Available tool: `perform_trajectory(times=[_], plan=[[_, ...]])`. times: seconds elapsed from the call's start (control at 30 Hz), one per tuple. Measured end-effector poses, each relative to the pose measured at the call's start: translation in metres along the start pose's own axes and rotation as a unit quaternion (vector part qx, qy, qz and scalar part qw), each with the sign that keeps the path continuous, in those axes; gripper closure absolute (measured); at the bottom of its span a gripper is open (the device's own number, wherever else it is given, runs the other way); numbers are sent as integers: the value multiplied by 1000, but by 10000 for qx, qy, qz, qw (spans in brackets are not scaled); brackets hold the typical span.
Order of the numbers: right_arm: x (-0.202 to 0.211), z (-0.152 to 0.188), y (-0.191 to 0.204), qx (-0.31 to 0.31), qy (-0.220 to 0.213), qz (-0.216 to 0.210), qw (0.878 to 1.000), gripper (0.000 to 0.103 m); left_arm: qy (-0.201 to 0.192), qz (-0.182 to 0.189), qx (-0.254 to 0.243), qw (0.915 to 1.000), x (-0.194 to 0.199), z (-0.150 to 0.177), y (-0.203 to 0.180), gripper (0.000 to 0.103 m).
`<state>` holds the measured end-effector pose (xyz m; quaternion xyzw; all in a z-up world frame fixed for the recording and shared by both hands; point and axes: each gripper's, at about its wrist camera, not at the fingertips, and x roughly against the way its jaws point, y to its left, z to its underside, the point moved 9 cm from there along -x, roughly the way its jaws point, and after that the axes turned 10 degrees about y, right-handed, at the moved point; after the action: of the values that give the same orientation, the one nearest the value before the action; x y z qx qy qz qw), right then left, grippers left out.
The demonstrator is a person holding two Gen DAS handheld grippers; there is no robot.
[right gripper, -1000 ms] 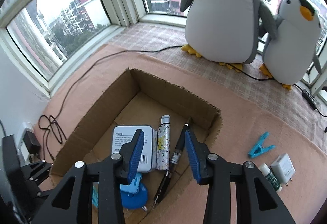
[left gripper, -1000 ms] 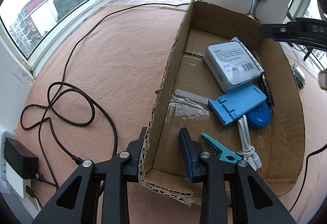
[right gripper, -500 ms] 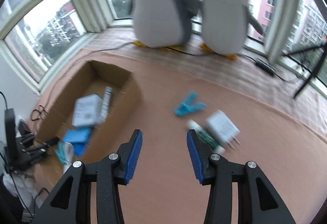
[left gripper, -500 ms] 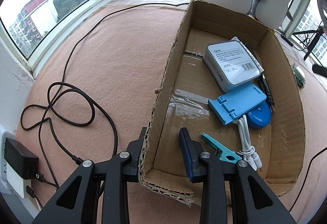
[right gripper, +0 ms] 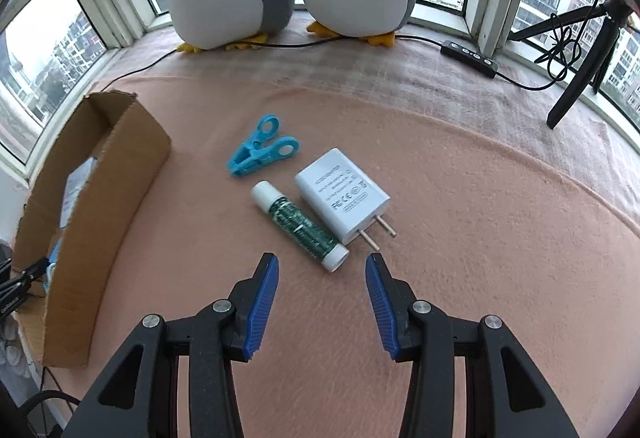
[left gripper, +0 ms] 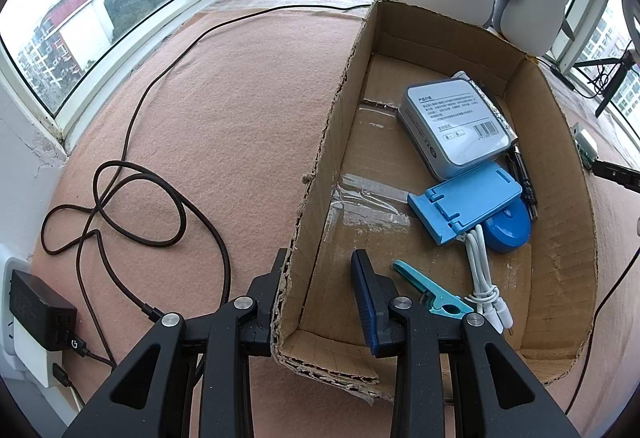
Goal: Organize rigid objects
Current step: 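Move the open right gripper to the green lip balm and grasp it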
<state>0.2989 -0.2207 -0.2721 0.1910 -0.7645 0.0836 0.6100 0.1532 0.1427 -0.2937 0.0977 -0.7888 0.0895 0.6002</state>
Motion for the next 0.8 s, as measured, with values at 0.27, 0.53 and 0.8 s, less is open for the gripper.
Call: perform_trajectory(times=[0.27, 0.53, 0.8], plan=[[-8, -2, 6, 48, 116, -134, 9998, 62, -2, 2, 2, 10000, 0, 0, 0, 69], [-6, 1, 35, 381, 162, -298, 9987, 61, -1, 1, -5, 10000, 0, -1, 0, 69], [-7, -13, 44, 555, 156, -5, 9983, 62, -1, 14, 9, 10000, 0, 0, -1, 69]])
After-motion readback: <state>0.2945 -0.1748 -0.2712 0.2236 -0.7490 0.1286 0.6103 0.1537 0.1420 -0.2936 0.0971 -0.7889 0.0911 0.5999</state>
